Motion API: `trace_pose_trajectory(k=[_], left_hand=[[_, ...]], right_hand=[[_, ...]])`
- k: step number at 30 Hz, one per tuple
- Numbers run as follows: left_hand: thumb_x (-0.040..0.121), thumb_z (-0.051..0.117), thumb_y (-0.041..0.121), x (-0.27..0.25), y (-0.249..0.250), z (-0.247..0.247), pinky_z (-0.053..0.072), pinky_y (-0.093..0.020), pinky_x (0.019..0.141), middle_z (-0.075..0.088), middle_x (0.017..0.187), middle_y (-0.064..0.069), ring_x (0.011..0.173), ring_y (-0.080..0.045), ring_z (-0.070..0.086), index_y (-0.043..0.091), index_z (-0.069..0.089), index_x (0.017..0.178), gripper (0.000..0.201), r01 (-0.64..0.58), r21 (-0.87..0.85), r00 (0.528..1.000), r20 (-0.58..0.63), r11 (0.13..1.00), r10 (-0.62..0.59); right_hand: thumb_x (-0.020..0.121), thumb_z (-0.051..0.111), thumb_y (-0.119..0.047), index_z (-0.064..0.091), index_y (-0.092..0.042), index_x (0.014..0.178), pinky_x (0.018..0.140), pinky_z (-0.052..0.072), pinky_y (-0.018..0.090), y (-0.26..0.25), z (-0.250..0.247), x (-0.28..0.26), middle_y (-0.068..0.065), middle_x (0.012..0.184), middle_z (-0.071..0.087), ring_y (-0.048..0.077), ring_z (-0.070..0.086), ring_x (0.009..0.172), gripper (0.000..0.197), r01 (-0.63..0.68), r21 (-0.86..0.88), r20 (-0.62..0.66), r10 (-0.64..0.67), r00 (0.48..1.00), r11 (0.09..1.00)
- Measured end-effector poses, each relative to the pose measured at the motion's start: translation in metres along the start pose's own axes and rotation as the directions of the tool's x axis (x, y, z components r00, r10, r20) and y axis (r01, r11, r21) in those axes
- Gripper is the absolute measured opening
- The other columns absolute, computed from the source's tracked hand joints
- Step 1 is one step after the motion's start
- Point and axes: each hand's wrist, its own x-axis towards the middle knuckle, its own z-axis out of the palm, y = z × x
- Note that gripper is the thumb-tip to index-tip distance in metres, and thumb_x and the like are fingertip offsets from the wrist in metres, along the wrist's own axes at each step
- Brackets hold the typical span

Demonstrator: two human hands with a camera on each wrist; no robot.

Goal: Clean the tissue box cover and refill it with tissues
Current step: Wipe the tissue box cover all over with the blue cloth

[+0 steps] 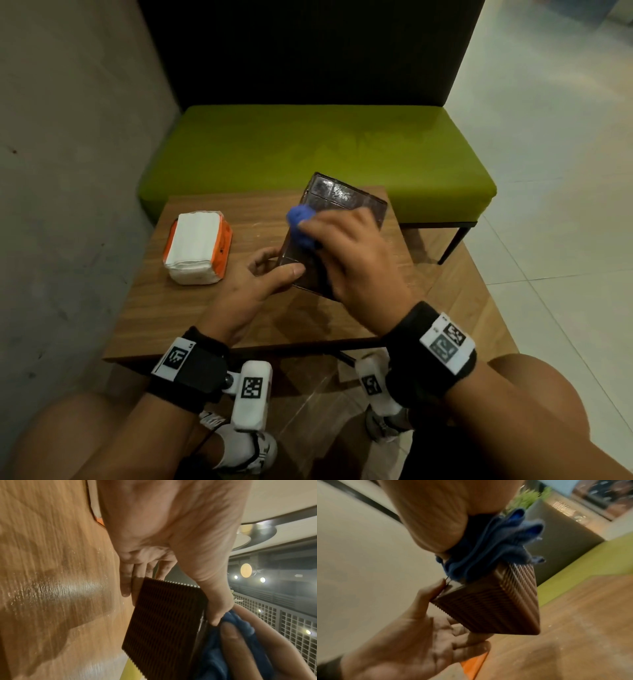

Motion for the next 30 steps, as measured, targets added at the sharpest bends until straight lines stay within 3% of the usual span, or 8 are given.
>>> trace_pose_trajectory(k=[2,6,12,16,19,24,28,30], left_hand=[[0.064,0.092,0.041,0.000,0.002,-0.001,0.058,-0.045,0.107,0.081,0.124,-0.003,0.119,-0.023,0.076,0.023,0.071,0.130,0.072,-0.009,-0.015,1.000,-0.006,1.000,0.009],[0.062,0.094,0.042,-0.002,-0.002,0.001,0.056,-0.048,0.110,0.081,0.125,-0.003,0.120,-0.022,0.076,0.023,0.071,0.131,0.075,0.004,-0.016,1.000,0.006,1.000,-0.004],[0.066,0.094,0.038,-0.001,0.002,-0.001,0.052,-0.054,0.115,0.078,0.130,-0.008,0.125,-0.027,0.073,0.015,0.069,0.137,0.079,0.010,-0.058,1.000,0.016,0.998,-0.009],[0.065,0.095,0.036,-0.002,-0.002,0.004,0.052,-0.055,0.116,0.079,0.129,-0.008,0.124,-0.029,0.074,0.016,0.069,0.137,0.078,0.037,-0.058,0.999,0.012,0.998,-0.036],[0.065,0.099,0.041,-0.002,-0.003,0.004,0.049,-0.059,0.118,0.076,0.134,-0.010,0.129,-0.030,0.071,0.015,0.067,0.141,0.086,0.047,-0.074,0.999,0.008,0.996,-0.046],[0.069,0.091,0.035,-0.002,0.002,0.006,0.049,-0.056,0.119,0.076,0.134,-0.013,0.129,-0.031,0.071,0.011,0.067,0.141,0.080,0.012,-0.086,1.000,0.017,0.996,-0.011],[0.070,0.086,0.034,-0.002,0.004,0.003,0.051,-0.053,0.116,0.072,0.137,-0.019,0.132,-0.035,0.068,0.006,0.065,0.142,0.080,-0.012,-0.132,1.000,-0.009,0.991,0.011],[0.068,0.087,0.035,-0.003,0.001,0.000,0.053,-0.049,0.115,0.074,0.137,-0.016,0.130,-0.030,0.070,0.007,0.062,0.145,0.086,-0.013,-0.116,1.000,-0.001,0.993,0.013]], right_hand=[[0.100,0.059,-0.003,0.072,-0.002,0.125,0.090,0.048,0.039,0.006,-0.004,-0.001,0.014,0.125,0.070,0.032,0.056,0.103,0.027,0.077,-0.020,0.058,-0.075,0.995,0.997],[0.096,0.064,0.001,0.072,-0.004,0.124,0.089,0.049,0.047,0.027,-0.009,0.016,0.011,0.119,0.068,0.030,0.056,0.107,0.029,-0.219,-0.036,-0.217,0.206,0.954,0.975],[0.101,0.058,-0.007,0.070,-0.003,0.129,0.090,0.048,0.041,-0.005,-0.006,0.005,0.014,0.128,0.068,0.032,0.056,0.105,0.031,0.089,-0.029,0.092,-0.086,0.992,0.996],[0.098,0.064,-0.003,0.070,-0.004,0.128,0.094,0.048,0.037,0.012,-0.009,0.019,0.011,0.124,0.068,0.030,0.056,0.110,0.030,-0.123,-0.015,-0.099,0.121,0.988,0.992],[0.100,0.063,-0.006,0.070,-0.005,0.129,0.094,0.042,0.028,0.005,-0.003,0.026,0.010,0.125,0.068,0.029,0.055,0.110,0.030,-0.112,-0.066,-0.072,0.108,0.992,0.991],[0.099,0.061,-0.004,0.071,-0.004,0.125,0.090,0.046,0.037,0.003,0.000,0.029,0.010,0.122,0.070,0.029,0.055,0.106,0.028,-0.169,-0.035,-0.148,0.162,0.976,0.985],[0.096,0.063,-0.002,0.070,-0.003,0.127,0.089,0.045,0.037,-0.015,-0.001,0.002,0.013,0.126,0.068,0.031,0.056,0.103,0.033,0.122,-0.019,0.153,-0.117,0.981,0.992],[0.088,0.065,0.002,0.070,-0.002,0.126,0.090,0.047,0.041,0.005,-0.010,0.005,0.015,0.124,0.068,0.035,0.058,0.102,0.039,0.140,-0.079,0.147,-0.127,0.981,0.987]])
